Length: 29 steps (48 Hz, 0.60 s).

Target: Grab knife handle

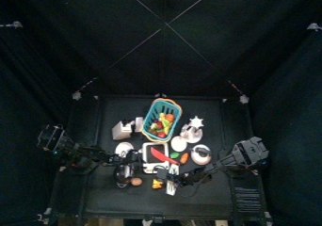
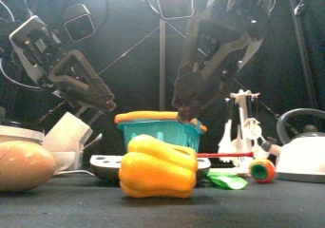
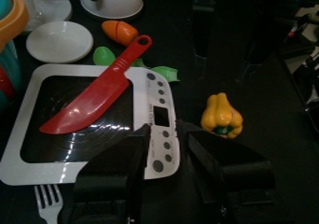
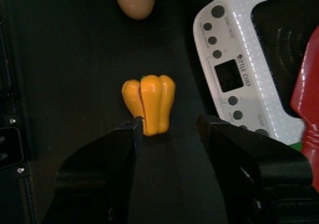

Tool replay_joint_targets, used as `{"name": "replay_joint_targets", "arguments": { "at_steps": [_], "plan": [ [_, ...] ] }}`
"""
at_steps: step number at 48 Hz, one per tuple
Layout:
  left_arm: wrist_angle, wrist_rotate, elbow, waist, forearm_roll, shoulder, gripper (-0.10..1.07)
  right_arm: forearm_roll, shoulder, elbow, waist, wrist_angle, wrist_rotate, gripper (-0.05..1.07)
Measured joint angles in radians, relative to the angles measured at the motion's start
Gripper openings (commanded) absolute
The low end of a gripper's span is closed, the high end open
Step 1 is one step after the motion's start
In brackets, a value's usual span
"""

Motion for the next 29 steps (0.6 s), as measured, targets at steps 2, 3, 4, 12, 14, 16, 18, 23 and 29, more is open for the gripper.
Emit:
{"name": "replay_joint_targets", "arguments": {
  "at_steps": [2,3,4,12,14,16,18,23,29],
  "plan": [
    [0.0,0.0,-0.002,0.0,0.002,0.0,0.72,-0.008,-0.012,0.009,0.0,0.012,0.0,0.85],
    [0.0,0.002,-0.002,0.0,0.002,0.0,0.72,-0.011,-0.021,0.014,0.0,0.021,0.0,0.85],
    [0.0,0.002,-0.002,0.0,0.002,0.0,0.72,-0.014,-0.029,0.02,-0.003,0.028,0.002,0.85],
    [0.0,0.002,-0.002,0.002,0.002,-0.003,0.72,-0.038,-0.123,0.087,-0.032,0.124,-0.002,0.85],
    [0.0,0.002,-0.002,0.002,0.002,-0.003,0.72,-0.038,-0.143,0.104,-0.048,0.135,-0.002,0.85],
    [0.0,0.002,-0.002,0.0,0.002,-0.005,0.72,-0.034,-0.164,0.127,-0.071,0.135,-0.002,0.85],
    [0.0,0.002,-0.002,0.002,0.002,-0.005,0.72,-0.029,-0.178,0.147,-0.092,0.126,0.0,0.84],
    [0.0,0.002,-0.002,0.002,0.003,-0.005,0.72,0.006,-0.202,0.196,-0.161,0.071,0.0,0.84],
    [0.0,0.002,-0.002,0.0,0.011,-0.005,0.72,0.072,-0.224,0.255,-0.236,-0.052,0.006,0.84]
  ]
}}
